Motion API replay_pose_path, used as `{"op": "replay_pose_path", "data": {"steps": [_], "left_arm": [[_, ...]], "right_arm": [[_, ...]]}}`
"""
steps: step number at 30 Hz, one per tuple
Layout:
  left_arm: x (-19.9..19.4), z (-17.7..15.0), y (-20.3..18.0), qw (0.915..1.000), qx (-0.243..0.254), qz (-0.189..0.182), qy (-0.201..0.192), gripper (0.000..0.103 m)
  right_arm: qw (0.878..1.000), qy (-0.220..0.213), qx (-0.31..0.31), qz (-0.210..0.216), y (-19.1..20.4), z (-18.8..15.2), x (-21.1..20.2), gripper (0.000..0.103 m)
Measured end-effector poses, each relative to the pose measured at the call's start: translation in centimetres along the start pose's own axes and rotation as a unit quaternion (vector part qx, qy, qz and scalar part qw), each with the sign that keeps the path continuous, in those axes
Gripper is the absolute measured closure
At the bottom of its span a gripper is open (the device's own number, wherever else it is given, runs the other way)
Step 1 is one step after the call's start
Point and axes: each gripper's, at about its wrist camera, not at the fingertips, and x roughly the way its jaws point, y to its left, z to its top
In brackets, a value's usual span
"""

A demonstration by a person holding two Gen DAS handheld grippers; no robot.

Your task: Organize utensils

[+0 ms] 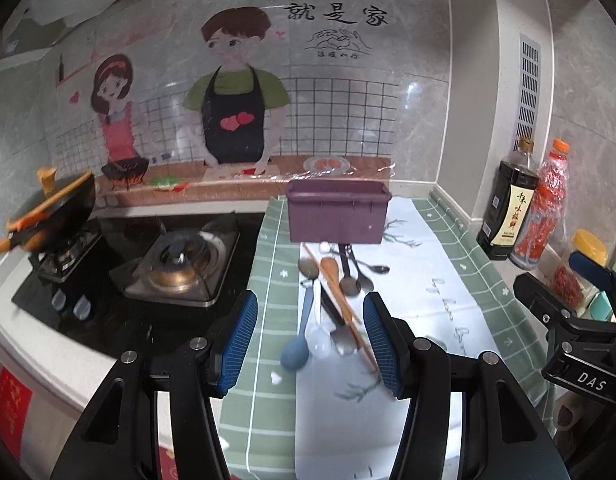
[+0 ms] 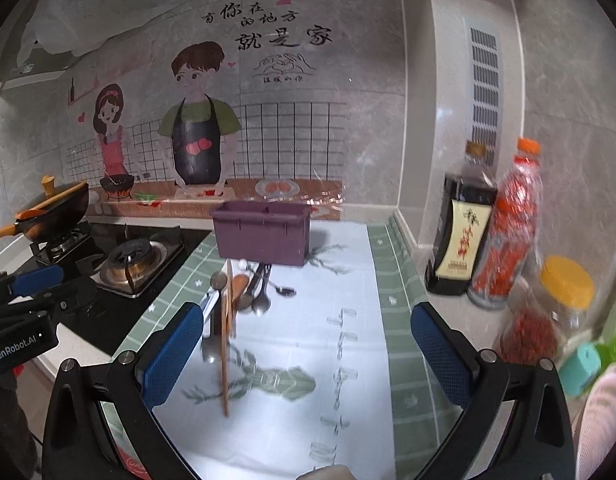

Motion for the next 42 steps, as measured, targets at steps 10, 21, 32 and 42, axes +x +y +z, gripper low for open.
{"op": "replay_pose_path", "data": {"steps": [10, 21, 32, 42], "left_arm": [[1.7, 7.9, 1.1, 0.9984, 0.036, -0.022, -0.037, 0.047], [9.2, 7.6, 6.0, 0.9948, -0.032, -0.096, 0.004, 0.050], [17.8, -0.2, 8.0, 0.9793, -0.051, -0.103, 0.166, 0.050], [19.5, 0.1, 11.2, 0.9829, -0.078, -0.022, 0.165, 0.050]], "right_arm": [[1.000, -0.017, -0.015, -0.004, 1.2, 6.2, 3.7, 0.000], [0.995, 0.077, -0.002, -0.067, 1.4, 5.3, 10.4, 0.000], [0.980, 0.195, -0.025, 0.010, 2.2, 0.3, 21.4, 0.024], [0.952, 0.240, -0.101, 0.160, 7.1, 1.8, 32.1, 0.071]]}}
